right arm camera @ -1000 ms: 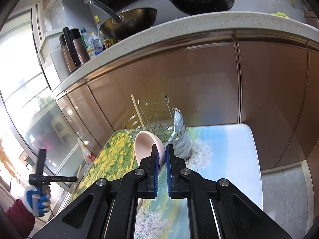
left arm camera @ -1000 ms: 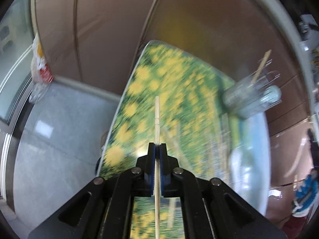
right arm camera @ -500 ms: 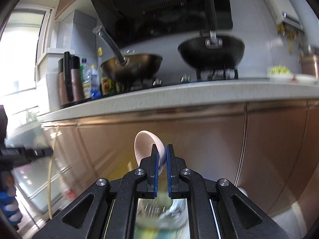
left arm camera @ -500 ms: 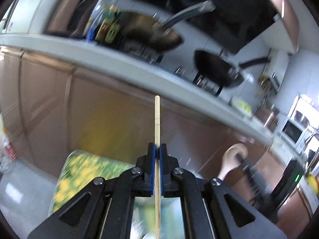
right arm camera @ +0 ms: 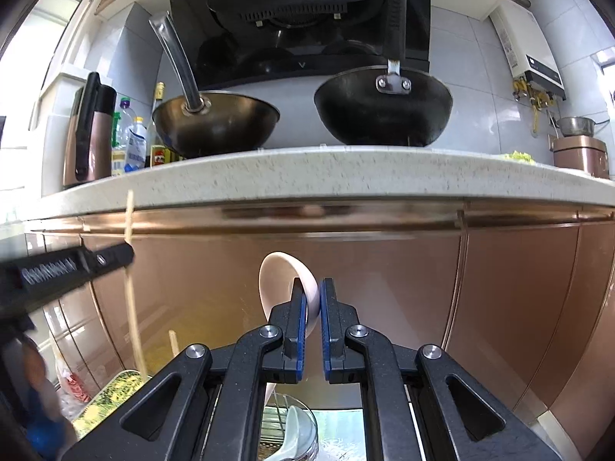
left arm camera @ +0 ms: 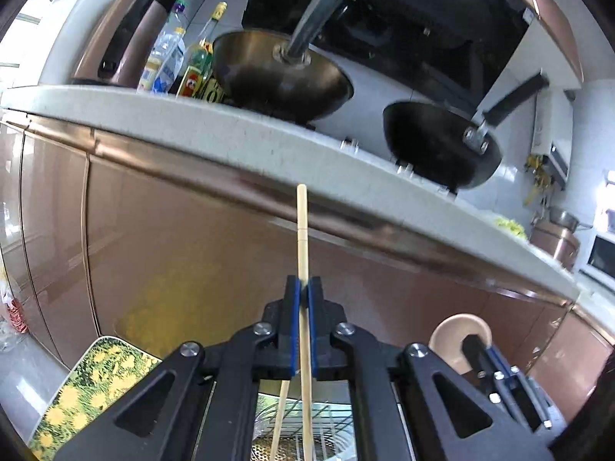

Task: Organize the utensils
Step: 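Lower the pink spoon and chopstick into the glass holder and open both tools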

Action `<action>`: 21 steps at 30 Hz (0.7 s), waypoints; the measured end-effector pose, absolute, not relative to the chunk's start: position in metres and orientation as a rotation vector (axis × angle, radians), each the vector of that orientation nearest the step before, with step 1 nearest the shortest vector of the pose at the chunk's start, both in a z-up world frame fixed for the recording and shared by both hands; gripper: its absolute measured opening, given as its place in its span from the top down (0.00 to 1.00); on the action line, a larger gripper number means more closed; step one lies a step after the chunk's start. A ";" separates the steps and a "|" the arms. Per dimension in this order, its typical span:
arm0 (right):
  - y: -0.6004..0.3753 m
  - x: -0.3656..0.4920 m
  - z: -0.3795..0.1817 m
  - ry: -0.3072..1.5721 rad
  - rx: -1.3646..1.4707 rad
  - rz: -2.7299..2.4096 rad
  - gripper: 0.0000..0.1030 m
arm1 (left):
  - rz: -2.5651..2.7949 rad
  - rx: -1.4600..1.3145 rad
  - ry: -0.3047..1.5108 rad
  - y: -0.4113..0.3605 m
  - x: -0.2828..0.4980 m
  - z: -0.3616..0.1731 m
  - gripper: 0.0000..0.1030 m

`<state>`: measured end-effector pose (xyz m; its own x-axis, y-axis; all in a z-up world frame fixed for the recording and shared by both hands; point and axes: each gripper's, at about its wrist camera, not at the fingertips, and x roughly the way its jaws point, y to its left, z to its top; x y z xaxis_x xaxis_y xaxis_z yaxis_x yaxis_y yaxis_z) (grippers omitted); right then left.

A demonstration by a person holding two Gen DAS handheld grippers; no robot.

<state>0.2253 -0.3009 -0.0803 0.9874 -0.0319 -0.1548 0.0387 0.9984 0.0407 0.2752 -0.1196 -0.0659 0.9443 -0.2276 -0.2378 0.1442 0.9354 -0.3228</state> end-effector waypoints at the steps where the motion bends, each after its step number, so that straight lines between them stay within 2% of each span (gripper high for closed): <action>1: -0.301 0.227 -0.086 0.160 0.042 -0.034 0.93 | -0.188 -0.300 0.281 -0.122 0.278 -0.073 0.96; 5: -0.301 0.228 -0.100 0.180 0.031 -0.024 0.89 | -0.193 -0.279 0.297 -0.124 0.280 -0.089 0.93; 7: -0.302 0.228 -0.104 0.188 0.038 -0.018 0.87 | -0.199 -0.268 0.299 -0.124 0.278 -0.090 0.82; 9: -0.303 0.227 -0.105 0.193 0.041 -0.020 0.85 | -0.205 -0.258 0.294 -0.124 0.273 -0.087 0.78; 15: -0.301 0.214 -0.091 0.168 0.025 -0.022 0.80 | -0.210 -0.238 0.277 -0.112 0.254 -0.065 0.74; 21: -0.298 0.190 -0.067 0.138 0.012 -0.020 0.80 | -0.182 -0.190 0.253 -0.092 0.230 -0.036 0.74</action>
<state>0.1903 -0.2979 -0.0668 0.9903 -0.0186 -0.1375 0.0203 0.9997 0.0107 0.2300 -0.0920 -0.0359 0.9521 -0.2015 -0.2300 0.1539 0.9657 -0.2089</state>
